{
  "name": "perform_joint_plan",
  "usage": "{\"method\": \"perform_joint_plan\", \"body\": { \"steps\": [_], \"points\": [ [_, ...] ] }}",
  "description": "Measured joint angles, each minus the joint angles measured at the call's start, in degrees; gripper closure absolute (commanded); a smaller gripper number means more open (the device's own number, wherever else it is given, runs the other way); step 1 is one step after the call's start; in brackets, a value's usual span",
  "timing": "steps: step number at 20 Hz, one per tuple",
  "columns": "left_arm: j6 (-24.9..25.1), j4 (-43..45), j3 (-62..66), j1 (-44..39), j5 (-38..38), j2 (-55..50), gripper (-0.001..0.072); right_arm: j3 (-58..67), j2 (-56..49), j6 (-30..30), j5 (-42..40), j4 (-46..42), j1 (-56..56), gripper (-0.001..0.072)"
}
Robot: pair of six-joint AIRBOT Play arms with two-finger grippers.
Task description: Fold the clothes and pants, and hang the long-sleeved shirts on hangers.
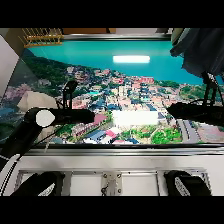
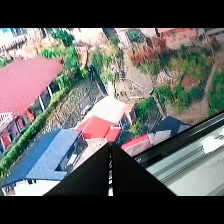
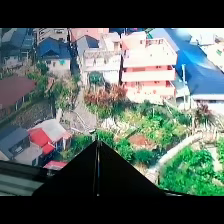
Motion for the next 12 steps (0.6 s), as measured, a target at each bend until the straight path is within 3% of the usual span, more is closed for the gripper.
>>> {"method": "perform_joint_plan", "body": {
  "steps": [5, 6, 7, 12],
  "points": [
    [0.00, 0.00, 0.00, 0.00, 0.00, 0.00, 0.0701, 0.00, 0.00, 0.00, 0.00, 0.02, 0.00, 0.0691],
    [0.02, 0.02, 0.02, 0.02, 0.11, 0.00, 0.0257, 0.00, 0.00, 0.00, 0.00, 0.02, 0.00, 0.0691],
    [0.15, 0.42, 0.39, 0.52, 0.33, -0.02, 0.0014, 0.00, 0.00, 0.00, 0.00, 0.02, 0.00, 0.0691],
    [-0.72, 12.74, 6.58, 9.53, -0.44, -0.68, 0.0015, 0.00, 0.00, 0.00, 0.00, 0.02, 0.00, 0.0691]
  ]
}}
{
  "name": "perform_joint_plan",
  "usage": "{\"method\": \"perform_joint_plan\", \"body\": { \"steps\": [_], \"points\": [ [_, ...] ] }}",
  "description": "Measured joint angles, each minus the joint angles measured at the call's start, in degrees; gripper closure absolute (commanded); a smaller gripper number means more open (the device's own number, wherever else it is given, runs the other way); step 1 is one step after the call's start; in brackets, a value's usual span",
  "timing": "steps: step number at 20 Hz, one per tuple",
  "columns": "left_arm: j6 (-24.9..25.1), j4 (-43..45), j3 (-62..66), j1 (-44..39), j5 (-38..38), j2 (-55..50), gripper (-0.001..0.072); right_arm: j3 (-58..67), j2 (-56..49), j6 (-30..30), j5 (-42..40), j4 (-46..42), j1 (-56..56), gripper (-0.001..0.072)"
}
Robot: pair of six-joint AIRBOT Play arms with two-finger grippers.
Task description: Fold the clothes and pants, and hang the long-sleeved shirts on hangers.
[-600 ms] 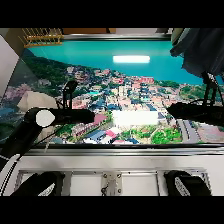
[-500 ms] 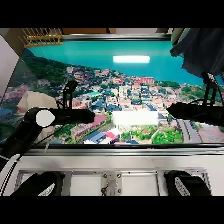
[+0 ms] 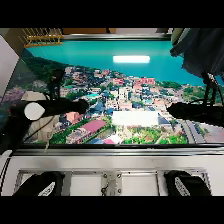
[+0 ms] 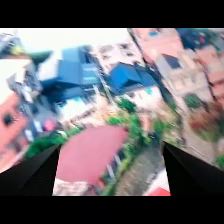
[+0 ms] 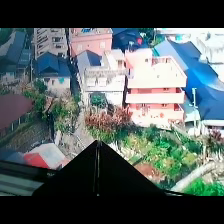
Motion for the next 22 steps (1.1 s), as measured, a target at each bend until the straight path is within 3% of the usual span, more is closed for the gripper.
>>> {"method": "perform_joint_plan", "body": {
  "steps": [4, 11, 12, 14, 15, 19, 22],
  "points": [
    [-1.86, 13.22, 2.93, 11.26, -4.31, -4.66, 0.0016, 0.00, -0.02, 0.00, 0.00, 0.00, 0.00, 0.0691],
    [-2.71, 19.56, 3.78, 22.73, -6.64, -20.28, 0.0016, 0.00, -0.02, 0.00, 0.00, 0.00, 0.00, 0.0691],
    [-2.71, 19.87, 3.80, 23.19, -6.69, -22.34, 0.0064, 0.00, -0.02, 0.00, 0.00, 0.00, 0.00, 0.0691],
    [-3.08, 20.24, 3.82, 23.82, -6.91, -25.64, 0.0578, 0.00, -0.02, 0.00, 0.00, -0.02, 0.00, 0.0691],
    [-3.39, 20.33, 3.85, 23.98, -7.15, -26.67, 0.0703, 0.00, -0.02, 0.00, 0.00, -0.02, 0.00, 0.0691],
    [-4.20, 19.08, 5.99, 22.80, -8.46, -26.69, 0.0702, 0.00, -0.02, 0.00, 0.00, 0.00, 0.00, 0.0691],
    [-2.14, 14.60, 10.64, 16.98, -10.27, -22.12, 0.0702, 0.00, -0.02, 0.00, -0.02, 0.11, 0.00, 0.0691]
  ]
}}
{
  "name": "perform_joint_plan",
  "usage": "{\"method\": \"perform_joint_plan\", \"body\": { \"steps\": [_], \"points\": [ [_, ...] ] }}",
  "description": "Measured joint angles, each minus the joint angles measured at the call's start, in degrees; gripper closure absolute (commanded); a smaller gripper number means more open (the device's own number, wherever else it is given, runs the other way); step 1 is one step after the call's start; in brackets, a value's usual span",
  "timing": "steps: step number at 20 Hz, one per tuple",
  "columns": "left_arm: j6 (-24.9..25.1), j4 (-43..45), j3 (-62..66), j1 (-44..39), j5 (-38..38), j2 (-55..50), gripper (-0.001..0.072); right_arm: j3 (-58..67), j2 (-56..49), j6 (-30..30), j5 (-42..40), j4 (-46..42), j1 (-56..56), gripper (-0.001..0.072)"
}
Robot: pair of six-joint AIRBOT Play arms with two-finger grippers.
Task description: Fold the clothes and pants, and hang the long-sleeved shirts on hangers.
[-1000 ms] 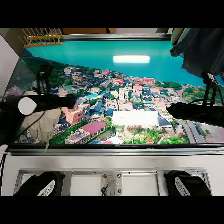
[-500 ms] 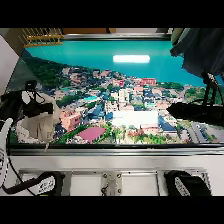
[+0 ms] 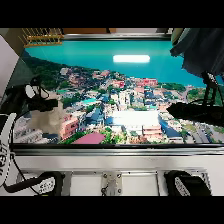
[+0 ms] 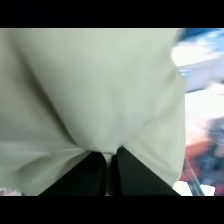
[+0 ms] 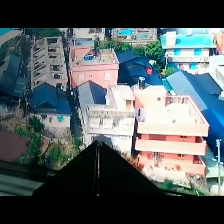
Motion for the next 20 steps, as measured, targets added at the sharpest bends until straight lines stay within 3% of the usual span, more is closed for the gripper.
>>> {"method": "perform_joint_plan", "body": {
  "steps": [4, 10, 14, 15, 16, 17, 18, 20],
  "points": [
    [2.14, -6.21, 6.80, -14.95, -0.48, 7.78, 0.0702, 0.00, 0.00, 0.00, -0.02, 0.85, 0.00, 0.0692],
    [4.92, -8.37, 16.52, -38.10, 5.03, 14.16, 0.0702, 2.78, 0.09, -3.32, -2.36, -0.50, -1.53, 0.0695],
    [6.71, -8.76, 14.40, -44.04, 6.43, 14.12, 0.0701, 5.55, 0.13, -4.09, -3.48, -1.88, -3.37, 0.0695],
    [6.88, -8.79, 12.79, -44.04, 6.99, 13.16, 0.0532, 5.86, 0.13, -4.15, -3.61, -1.99, -3.61, 0.0694],
    [7.06, -8.74, 11.32, -43.56, 7.85, 11.91, 0.0078, 6.08, 0.13, -4.28, -3.78, -2.14, -3.78, 0.0687],
    [7.06, -8.74, 10.08, -42.56, 8.81, 10.29, 0.0000, 6.25, 0.13, -4.28, -3.85, -2.27, -3.91, 0.0687],
    [6.88, -8.90, 9.49, -41.27, 9.03, 8.59, 0.0079, 6.36, 0.13, -4.31, -3.89, -2.32, -4.00, 0.0686],
    [4.70, -9.07, 9.77, -37.59, 8.33, 5.46, 0.0087, 6.49, 0.13, -4.46, -3.91, -2.36, -4.13, 0.0685]
  ]
}}
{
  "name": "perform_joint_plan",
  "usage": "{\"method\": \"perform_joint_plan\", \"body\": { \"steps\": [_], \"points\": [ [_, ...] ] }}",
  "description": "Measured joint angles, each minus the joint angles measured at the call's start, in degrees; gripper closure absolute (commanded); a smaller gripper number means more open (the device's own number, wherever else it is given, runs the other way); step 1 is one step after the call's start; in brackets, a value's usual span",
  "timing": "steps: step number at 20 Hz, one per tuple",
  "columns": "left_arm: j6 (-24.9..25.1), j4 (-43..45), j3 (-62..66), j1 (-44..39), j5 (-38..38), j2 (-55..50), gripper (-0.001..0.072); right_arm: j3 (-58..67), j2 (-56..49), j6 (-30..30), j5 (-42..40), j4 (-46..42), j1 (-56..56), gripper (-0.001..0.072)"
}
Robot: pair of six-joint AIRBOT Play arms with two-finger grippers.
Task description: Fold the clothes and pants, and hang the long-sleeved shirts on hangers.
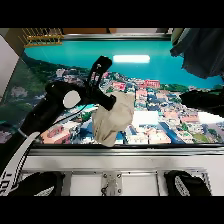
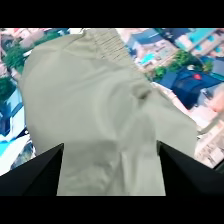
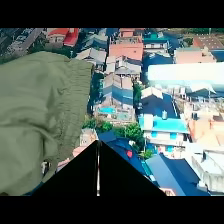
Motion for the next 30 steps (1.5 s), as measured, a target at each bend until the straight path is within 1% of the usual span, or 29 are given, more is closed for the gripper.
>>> {"method": "perform_joint_plan", "body": {
  "steps": [3, 7, 8, 9, 10, 11, 15, 20, 21, 22, 23, 26, 28, 30],
  "points": [
    [-4.11, -0.31, -0.37, 6.71, -1.90, -1.66, 0.0087, 0.11, -0.02, -0.04, -0.13, -0.13, -0.04, 0.0685],
    [-9.14, -1.38, -8.33, 15.61, -2.99, -1.66, 0.0087, 0.11, -0.42, -0.04, -0.15, -0.09, -0.02, 0.0682],
    [-9.88, -2.86, -11.13, 17.66, -2.97, -2.19, 0.0087, 0.11, -0.66, -0.04, -0.13, 0.04, -0.02, 0.0639],
    [-10.40, -4.44, -13.62, 19.45, -2.91, -2.95, 0.0088, 0.11, -0.90, -0.04, -0.09, 0.11, -0.02, 0.0480],
    [-10.75, -6.29, -15.89, 21.09, -2.36, -3.93, 0.0088, 0.11, -1.25, -0.04, 0.00, 0.39, -0.02, 0.0281],
    [-11.04, -8.57, -18.01, 22.64, -1.64, -5.20, 0.0088, 0.11, -1.55, -0.04, 0.00, 0.92, -0.02, 0.0195],
    [-11.43, -17.38, -22.25, 26.21, 2.56, -10.40, 0.0088, 0.11, -2.58, -0.07, 0.02, 3.52, -0.02, 0.0202],
    [-10.36, -25.94, -23.32, 25.51, 6.21, -14.80, 0.0089, 0.13, -2.93, -0.04, 0.07, 4.85, -0.02, 0.0202],
    [-10.23, -26.77, -23.39, 24.87, 7.04, -15.30, 0.0157, 0.13, -3.02, -0.07, 0.07, 5.01, -0.02, 0.0202],
    [-10.10, -27.30, -23.45, 24.22, 8.17, -15.67, 0.0462, 0.13, -3.15, -0.04, 0.04, 5.03, -0.02, 0.0201],
    [-9.90, -27.47, -23.45, 23.67, 9.38, -16.02, 0.0695, 0.13, -3.39, -0.07, 0.07, 5.05, -0.02, 0.0202],
    [-9.75, -27.56, -21.90, 23.12, 11.47, -16.44, 0.0702, 0.13, -5.64, -0.04, 0.04, 5.22, 0.07, 0.0201],
    [-8.72, -27.78, -19.32, 23.96, 11.02, -16.48, 0.0702, 0.15, -9.40, -0.24, -0.37, 5.22, 0.13, 0.0201],
    [-6.64, -27.96, -16.22, 24.98, 8.87, -16.48, 0.0702, 0.15, -14.97, -0.87, -2.45, 5.25, 0.59, 0.0201]
  ]
}}
